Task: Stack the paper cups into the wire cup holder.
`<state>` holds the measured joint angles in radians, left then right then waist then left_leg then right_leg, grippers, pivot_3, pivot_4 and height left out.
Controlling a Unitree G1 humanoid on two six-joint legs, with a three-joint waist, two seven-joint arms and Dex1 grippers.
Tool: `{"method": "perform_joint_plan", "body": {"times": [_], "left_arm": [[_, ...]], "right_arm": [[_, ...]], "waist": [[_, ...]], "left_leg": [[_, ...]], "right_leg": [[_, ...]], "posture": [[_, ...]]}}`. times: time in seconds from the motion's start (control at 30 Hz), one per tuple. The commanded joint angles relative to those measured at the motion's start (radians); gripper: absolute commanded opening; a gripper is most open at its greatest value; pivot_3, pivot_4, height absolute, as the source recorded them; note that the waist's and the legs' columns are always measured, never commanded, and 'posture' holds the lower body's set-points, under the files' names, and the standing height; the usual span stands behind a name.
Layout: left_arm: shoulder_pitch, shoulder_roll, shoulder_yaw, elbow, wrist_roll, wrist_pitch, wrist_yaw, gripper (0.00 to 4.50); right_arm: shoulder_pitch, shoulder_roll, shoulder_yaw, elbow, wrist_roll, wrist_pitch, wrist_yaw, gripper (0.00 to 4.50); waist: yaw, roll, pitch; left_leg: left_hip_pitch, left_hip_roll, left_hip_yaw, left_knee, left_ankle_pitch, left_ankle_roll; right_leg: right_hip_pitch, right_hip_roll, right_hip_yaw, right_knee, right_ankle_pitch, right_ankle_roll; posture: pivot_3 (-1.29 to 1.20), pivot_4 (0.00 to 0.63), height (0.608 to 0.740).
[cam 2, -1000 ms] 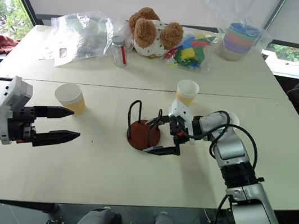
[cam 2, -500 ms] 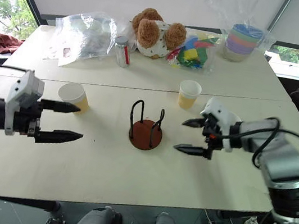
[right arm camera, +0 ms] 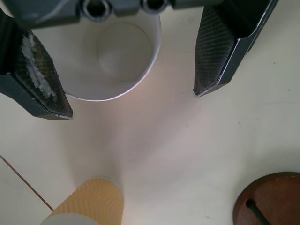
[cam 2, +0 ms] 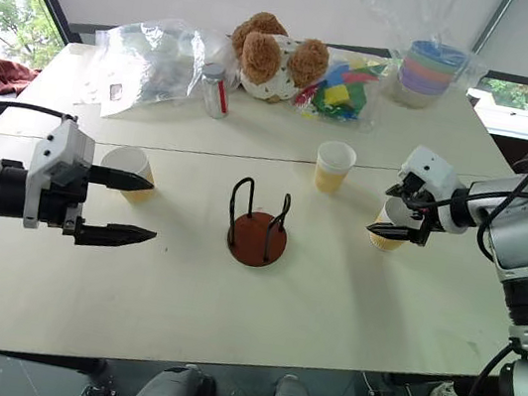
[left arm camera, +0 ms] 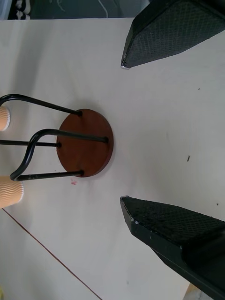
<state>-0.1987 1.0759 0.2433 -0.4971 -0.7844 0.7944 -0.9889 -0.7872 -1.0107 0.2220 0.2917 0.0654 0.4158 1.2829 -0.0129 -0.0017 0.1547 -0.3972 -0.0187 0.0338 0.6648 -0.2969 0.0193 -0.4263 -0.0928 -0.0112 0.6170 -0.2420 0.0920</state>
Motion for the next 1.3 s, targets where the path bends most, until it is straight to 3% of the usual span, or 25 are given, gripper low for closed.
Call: {"method": "perform_joint_plan", "body": {"times": [0.03,0.33,0.63,0.9,1.0,1.23,1.3], "left_arm": [[0.025,-0.003,0.060,-0.029,-0.005,-0.005,0.013,4.50],[0.037,-0.027,0.042,-0.003,0.008,-0.022,0.013,4.50],[-0.028,-0.034,-0.024,0.058,0.038,-0.051,-0.031,4.50],[-0.063,-0.040,-0.040,0.060,0.037,-0.045,-0.039,4.50],[-0.062,-0.036,-0.034,0.051,0.033,-0.039,-0.038,4.50],[-0.052,-0.025,-0.009,0.049,0.033,-0.034,-0.032,4.50],[-0.048,-0.024,-0.005,0.048,0.033,-0.034,-0.032,4.50]], "right_arm": [[-0.034,-0.036,-0.050,-0.010,0.008,0.006,0.027,4.42],[-0.014,-0.037,-0.129,-0.109,0.077,0.105,0.035,4.42],[0.078,-0.159,-0.123,-0.199,0.075,0.135,0.091,4.42],[0.103,-0.098,-0.082,-0.150,0.048,0.088,0.060,4.42],[0.089,-0.072,-0.061,-0.108,0.023,0.051,0.055,3.57],[0.061,-0.059,-0.045,-0.077,0.007,0.020,0.080,0.05],[0.042,-0.058,-0.045,-0.076,0.003,0.009,0.085,0.05]], "waist": [[0.000,0.000,0.000],[0.002,0.000,0.000],[0.002,0.000,0.000],[-0.001,0.000,0.000],[0.000,0.000,0.000],[0.002,0.000,0.001],[0.002,0.000,0.001]], "left_leg": [[0.000,0.000,0.000,0.000,0.000,0.000],[0.000,0.000,0.000,0.001,0.000,0.000],[0.000,0.000,0.000,0.002,0.000,0.001],[0.001,0.000,0.000,0.002,0.000,0.001],[0.001,0.000,0.000,0.002,0.000,0.001],[0.001,0.000,0.001,0.002,0.000,0.000],[0.001,0.000,0.001,0.003,0.000,0.001]], "right_leg": [[0.000,0.000,0.000,0.000,0.000,0.000],[0.000,0.000,0.000,0.001,0.000,0.000],[0.000,0.000,0.000,0.001,0.000,0.000],[0.001,0.000,0.000,0.003,0.000,0.000],[0.001,0.001,0.001,0.003,0.000,0.000],[0.001,0.001,0.001,0.003,0.000,0.000],[0.001,0.001,0.001,0.003,0.000,0.000]], "posture": [[0.00,0.150,0.740],[0.00,0.150,0.740],[0.00,0.150,0.740],[0.00,0.150,0.740],[0.00,0.150,0.740],[0.00,0.150,0.740],[0.00,0.150,0.740]]}}
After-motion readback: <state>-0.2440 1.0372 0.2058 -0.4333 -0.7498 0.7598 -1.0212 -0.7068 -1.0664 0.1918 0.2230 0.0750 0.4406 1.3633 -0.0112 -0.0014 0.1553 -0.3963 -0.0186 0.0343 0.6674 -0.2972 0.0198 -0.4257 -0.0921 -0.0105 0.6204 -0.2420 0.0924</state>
